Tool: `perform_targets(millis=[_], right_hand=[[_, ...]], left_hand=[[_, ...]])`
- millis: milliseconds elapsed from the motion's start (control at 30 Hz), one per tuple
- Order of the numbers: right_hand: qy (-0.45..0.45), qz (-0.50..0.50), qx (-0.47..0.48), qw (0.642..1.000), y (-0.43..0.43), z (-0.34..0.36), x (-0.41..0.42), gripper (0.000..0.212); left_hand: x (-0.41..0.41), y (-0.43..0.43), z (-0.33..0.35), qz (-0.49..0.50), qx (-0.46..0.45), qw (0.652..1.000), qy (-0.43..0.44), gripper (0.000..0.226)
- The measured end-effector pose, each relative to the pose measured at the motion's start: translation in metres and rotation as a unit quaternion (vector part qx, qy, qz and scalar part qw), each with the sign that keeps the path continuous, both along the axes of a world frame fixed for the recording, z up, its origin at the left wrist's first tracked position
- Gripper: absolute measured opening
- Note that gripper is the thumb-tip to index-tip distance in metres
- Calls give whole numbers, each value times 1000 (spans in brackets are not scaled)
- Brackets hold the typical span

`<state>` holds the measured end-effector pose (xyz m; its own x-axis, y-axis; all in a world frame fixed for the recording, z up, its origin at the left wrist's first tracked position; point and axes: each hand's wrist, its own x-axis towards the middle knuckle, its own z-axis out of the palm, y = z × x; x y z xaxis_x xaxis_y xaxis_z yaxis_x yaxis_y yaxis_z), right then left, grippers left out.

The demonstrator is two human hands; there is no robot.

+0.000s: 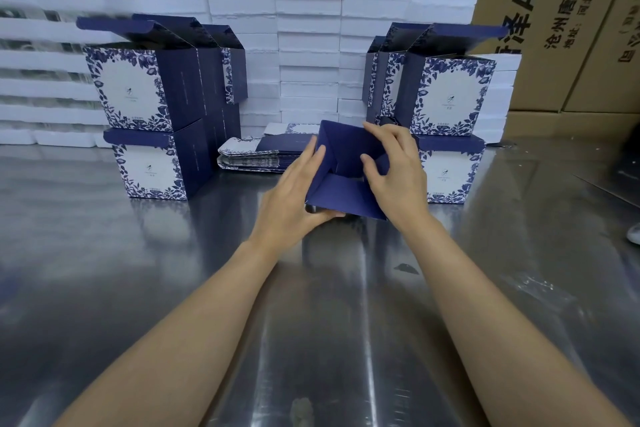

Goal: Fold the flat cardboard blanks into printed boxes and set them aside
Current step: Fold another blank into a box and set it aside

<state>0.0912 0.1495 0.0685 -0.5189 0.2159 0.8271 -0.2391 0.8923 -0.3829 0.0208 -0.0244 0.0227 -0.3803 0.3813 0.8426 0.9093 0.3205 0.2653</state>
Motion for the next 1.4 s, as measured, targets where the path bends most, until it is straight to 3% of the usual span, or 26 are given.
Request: perform_targets(millis=[200, 300, 400, 500, 600, 667, 800, 867, 967, 1067, 1200, 1233, 1333, 1400], right_hand=[[0, -12, -5, 1000, -2, 2, 2, 40], [37, 51, -129, 990, -3, 3, 2, 36], [36, 85, -253, 963, -1, 7, 0, 31], [-41, 113, -304, 945, 0, 7, -4, 31], [-26, 154, -324, 933, 0, 6, -4, 24], [-6, 197, -345, 918, 0, 5, -3, 23], [32, 254, -324, 911, -6, 3, -2, 22], [20, 274, -308, 911, -13, 1, -4, 31], [-43, 262, -268, 926, -16, -17, -8, 65], [-130, 182, -228, 948, -7, -43, -13, 78], [-29, 32, -321, 946, -2, -46, -19, 42], [-12, 28, -344, 938, -1, -46, -19, 32], [-64, 108, -384, 915, 4, -48, -20, 25], [-130, 173, -409, 886, 3, -50, -22, 24]], left_hand=[[2, 1, 1, 6, -6, 1000, 15, 101], [-1, 0, 0, -18, -9, 999, -26, 106], [-2, 0, 1, -51, -7, 991, -124, 118], [-5, 0, -2, -61, -17, 986, -156, 125], [-5, -1, -1, -69, 2, 984, -165, 123], [-5, -2, 1, -75, 36, 987, -138, 115], [-4, 0, 0, -92, 121, 986, -66, 76], [-6, -1, -1, -94, 153, 979, -96, 65], [-12, -5, -4, -61, 166, 971, -159, 50], [-19, -9, -7, 6, 188, 949, -253, 30], [-29, -11, -6, 90, 245, 925, -277, 10], [-32, -10, -6, 81, 244, 921, -294, 20], [-36, -8, -5, 26, 197, 884, -424, 57], [-35, -6, -5, 20, 191, 868, -457, 48]])
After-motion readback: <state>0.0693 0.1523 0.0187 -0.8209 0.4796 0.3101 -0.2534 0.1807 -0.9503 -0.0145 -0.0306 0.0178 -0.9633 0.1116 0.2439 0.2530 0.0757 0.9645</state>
